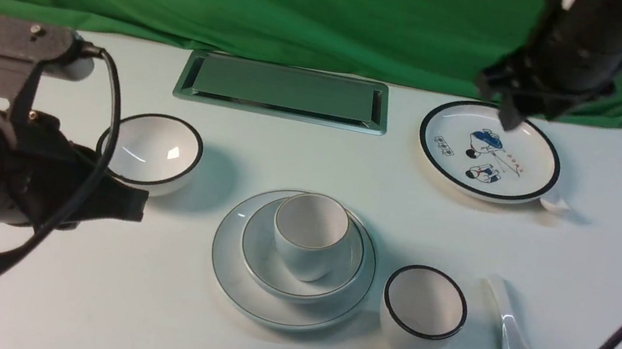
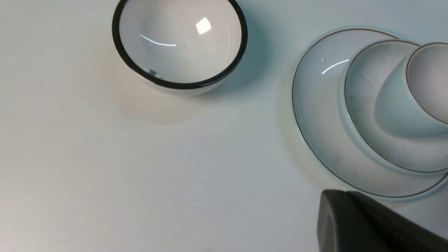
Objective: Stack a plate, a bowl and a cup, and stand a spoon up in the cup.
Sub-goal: Use the right arm to grab a blue soup spoon
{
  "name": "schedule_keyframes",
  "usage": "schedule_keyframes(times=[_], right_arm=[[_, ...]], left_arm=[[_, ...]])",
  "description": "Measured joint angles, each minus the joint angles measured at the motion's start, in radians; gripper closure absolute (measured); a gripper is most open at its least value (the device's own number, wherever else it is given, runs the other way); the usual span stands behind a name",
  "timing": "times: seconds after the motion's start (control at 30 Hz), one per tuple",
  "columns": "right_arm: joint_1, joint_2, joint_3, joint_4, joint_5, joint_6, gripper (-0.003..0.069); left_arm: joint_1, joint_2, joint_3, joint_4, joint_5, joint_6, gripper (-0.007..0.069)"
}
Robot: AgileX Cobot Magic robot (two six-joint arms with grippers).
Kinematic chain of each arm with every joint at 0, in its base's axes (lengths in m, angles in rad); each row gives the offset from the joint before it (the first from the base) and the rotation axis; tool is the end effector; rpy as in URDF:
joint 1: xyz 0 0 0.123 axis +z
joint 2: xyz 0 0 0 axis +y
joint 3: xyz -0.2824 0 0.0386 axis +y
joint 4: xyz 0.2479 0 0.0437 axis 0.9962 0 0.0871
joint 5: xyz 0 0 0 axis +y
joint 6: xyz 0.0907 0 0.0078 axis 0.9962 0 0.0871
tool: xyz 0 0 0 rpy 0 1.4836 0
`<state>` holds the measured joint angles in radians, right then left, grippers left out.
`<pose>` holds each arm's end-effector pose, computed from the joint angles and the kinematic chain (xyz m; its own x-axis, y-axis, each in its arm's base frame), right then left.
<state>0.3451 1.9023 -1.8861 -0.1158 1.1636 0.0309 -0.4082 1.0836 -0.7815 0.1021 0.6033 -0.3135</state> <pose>0.3973 0.1326 0.3368 -0.8299 -0.3143 -0.4609 -0.3028 0.9477 -0.1011 0.1983 -0.0800 0.2923 -0.7327 0.0696 -0.6769 0.1986 0.9733 -0.1148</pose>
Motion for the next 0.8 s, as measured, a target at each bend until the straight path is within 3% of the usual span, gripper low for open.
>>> schedule_keyframes(times=[0.13, 0.33, 0.57, 0.67, 0.73, 0.77, 0.8], right_arm=[[-0.107, 0.01, 0.239, 0.142, -0.011, -0.047, 0.0251], [-0.112, 0.062, 0.414, 0.184, -0.116, -0.071, 0.0235], [-0.112, 0.15, 0.437, 0.185, -0.183, -0.073, 0.0165], [-0.112, 0.162, 0.435, 0.177, -0.189, -0.075, 0.0218], [-0.112, 0.163, 0.434, 0.174, -0.192, -0.076, 0.03], [-0.112, 0.164, 0.429, 0.174, -0.192, -0.082, 0.0395], [-0.112, 0.164, 0.427, 0.176, -0.191, -0.083, 0.0395]], left_arm=[[0.0, 0.0, 0.0, 0.001, -0.001, 0.0, 0.0624], [0.0, 0.0, 0.0, 0.002, -0.011, -0.004, 0.0624], [0.0, 0.0, 0.0, 0.006, -0.03, -0.003, 0.0624], [0.0, 0.0, 0.0, 0.006, -0.032, -0.003, 0.0624], [0.0, 0.0, 0.0, 0.006, -0.033, -0.003, 0.0624], [0.0, 0.0, 0.0, 0.006, -0.033, -0.003, 0.0624], [0.0, 0.0, 0.0, 0.006, -0.033, -0.003, 0.0624]])
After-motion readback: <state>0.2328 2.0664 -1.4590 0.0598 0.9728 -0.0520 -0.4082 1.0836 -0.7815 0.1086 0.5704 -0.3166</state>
